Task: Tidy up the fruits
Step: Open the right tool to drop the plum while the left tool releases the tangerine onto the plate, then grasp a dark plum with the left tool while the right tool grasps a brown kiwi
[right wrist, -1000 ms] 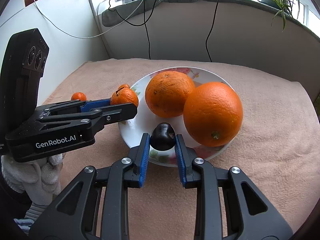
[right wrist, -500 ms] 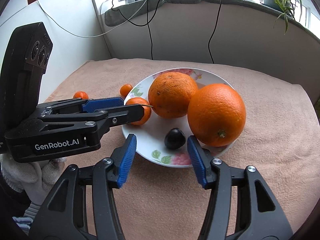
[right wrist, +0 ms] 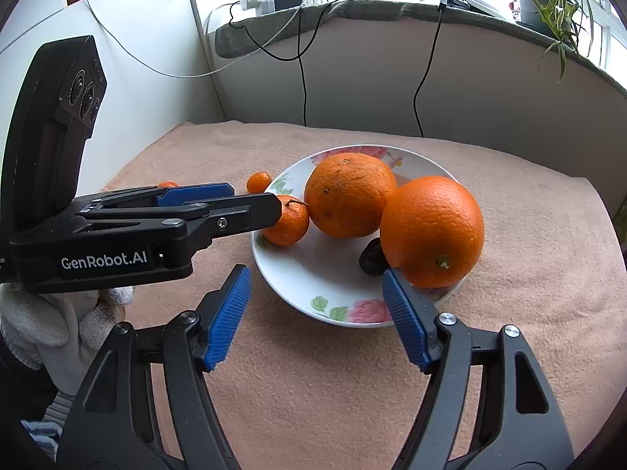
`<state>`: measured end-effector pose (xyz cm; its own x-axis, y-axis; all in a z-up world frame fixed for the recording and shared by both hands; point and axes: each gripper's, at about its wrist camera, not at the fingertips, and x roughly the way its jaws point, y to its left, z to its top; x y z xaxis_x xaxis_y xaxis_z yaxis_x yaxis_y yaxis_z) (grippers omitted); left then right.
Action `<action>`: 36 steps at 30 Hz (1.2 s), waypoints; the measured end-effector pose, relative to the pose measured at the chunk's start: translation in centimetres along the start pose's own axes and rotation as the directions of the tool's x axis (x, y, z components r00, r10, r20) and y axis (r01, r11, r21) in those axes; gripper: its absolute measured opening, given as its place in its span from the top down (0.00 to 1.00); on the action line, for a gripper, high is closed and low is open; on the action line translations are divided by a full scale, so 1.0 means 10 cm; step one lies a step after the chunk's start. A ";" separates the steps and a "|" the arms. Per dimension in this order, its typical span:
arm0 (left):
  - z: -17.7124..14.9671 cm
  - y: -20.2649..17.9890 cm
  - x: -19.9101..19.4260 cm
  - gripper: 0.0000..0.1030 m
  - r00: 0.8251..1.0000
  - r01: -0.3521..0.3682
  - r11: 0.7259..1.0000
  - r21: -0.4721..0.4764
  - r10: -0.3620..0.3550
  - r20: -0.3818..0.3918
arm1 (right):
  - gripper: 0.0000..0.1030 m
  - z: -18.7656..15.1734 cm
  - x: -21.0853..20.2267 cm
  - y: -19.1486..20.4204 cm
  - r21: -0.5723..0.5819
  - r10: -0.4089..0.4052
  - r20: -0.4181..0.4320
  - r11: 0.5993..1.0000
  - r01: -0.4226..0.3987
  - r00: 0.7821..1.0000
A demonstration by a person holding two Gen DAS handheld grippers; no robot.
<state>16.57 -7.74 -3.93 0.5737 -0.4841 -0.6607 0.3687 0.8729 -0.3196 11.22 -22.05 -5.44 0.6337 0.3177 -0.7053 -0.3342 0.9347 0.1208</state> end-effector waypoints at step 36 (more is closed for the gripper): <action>-0.40 1.34 -0.93 0.40 0.976 -0.189 0.963 -0.193 0.207 0.074 | 0.25 0.22 0.28 0.88 -0.129 0.153 -0.018 0.980 -0.154 0.988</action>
<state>13.27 8.68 -4.79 0.6903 -0.2964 -0.6601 0.1055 0.9437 -0.3134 11.57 -12.61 -4.81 0.5622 0.4543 -0.6911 -0.5154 0.8460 0.1369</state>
